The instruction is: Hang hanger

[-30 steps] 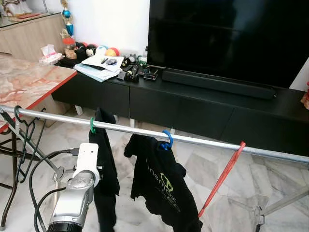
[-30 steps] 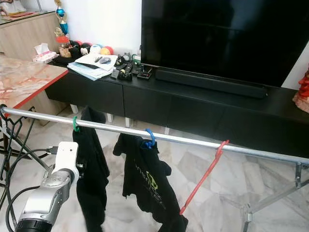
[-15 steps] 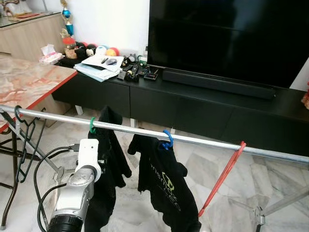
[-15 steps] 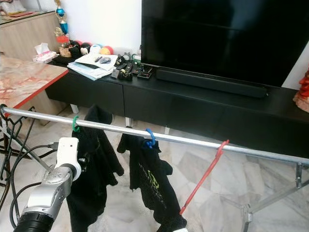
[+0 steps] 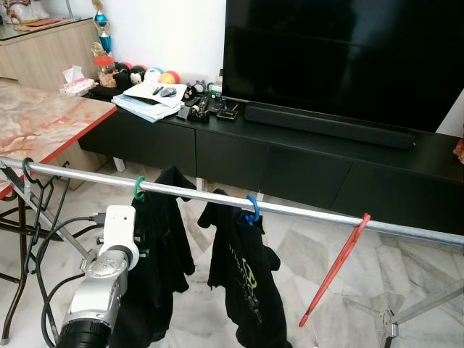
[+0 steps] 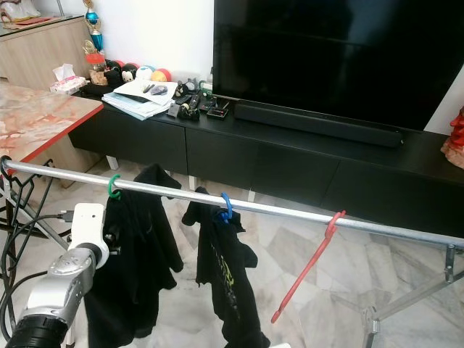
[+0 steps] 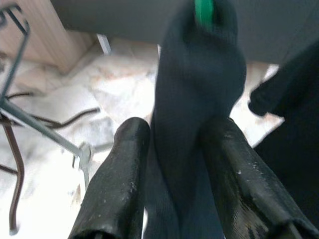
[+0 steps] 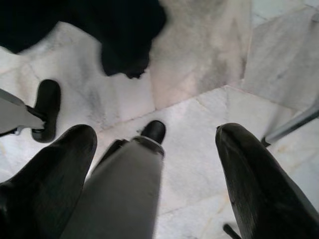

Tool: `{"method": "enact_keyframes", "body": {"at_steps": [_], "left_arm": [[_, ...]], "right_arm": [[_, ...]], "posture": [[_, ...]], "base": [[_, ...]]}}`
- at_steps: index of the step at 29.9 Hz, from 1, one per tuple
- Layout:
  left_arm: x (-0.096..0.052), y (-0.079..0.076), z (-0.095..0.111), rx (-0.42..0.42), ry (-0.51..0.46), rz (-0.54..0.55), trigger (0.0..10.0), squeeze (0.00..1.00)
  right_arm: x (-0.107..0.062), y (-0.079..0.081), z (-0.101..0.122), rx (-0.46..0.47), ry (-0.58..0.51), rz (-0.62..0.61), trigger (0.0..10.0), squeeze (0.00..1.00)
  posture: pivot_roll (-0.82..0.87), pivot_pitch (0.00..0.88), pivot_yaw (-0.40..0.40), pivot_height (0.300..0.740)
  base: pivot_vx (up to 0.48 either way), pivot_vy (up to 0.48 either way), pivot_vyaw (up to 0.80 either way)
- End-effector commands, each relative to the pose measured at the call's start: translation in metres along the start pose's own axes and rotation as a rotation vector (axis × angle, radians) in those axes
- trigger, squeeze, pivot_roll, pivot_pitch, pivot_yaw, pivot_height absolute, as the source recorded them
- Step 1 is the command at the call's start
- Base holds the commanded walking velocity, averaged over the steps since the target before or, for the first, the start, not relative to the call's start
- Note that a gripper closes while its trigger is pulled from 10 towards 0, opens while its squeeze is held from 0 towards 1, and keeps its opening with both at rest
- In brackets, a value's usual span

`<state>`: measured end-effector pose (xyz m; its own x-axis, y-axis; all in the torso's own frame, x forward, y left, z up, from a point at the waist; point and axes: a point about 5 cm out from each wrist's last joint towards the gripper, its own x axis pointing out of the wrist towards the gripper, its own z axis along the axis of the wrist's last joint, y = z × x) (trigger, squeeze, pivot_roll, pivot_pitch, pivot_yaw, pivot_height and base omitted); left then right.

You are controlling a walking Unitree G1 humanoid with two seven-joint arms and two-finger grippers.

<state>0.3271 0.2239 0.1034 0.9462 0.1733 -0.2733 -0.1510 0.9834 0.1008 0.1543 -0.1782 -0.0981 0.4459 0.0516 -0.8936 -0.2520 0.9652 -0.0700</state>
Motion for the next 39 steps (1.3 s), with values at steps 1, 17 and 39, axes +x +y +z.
{"method": "enact_keyframes", "body": {"at_steps": [1,17,39], "left_arm": [[0.005,0.002,0.001,-0.034,0.005,-0.003,10.0,0.0],[0.027,0.006,-0.01,-0.103,0.118,-0.069,10.0,0.18],[0.034,-0.007,-0.003,-0.05,0.077,-0.127,0.0,0.0]], "right_arm": [[-0.002,-0.009,-0.003,-0.003,-0.008,-0.005,10.0,0.0],[-0.009,-0.023,-0.026,-0.011,0.029,-0.022,10.0,0.0],[-0.003,0.001,-0.016,-0.028,0.013,0.003,10.0,0.0]], "posture": [[0.12,0.0,-0.064,0.74],[0.08,0.0,-0.08,0.74],[0.08,0.0,-0.08,0.74]], "base": [[0.0,0.0,0.0],[0.0,0.0,0.0],[0.0,0.0,0.0]]}}
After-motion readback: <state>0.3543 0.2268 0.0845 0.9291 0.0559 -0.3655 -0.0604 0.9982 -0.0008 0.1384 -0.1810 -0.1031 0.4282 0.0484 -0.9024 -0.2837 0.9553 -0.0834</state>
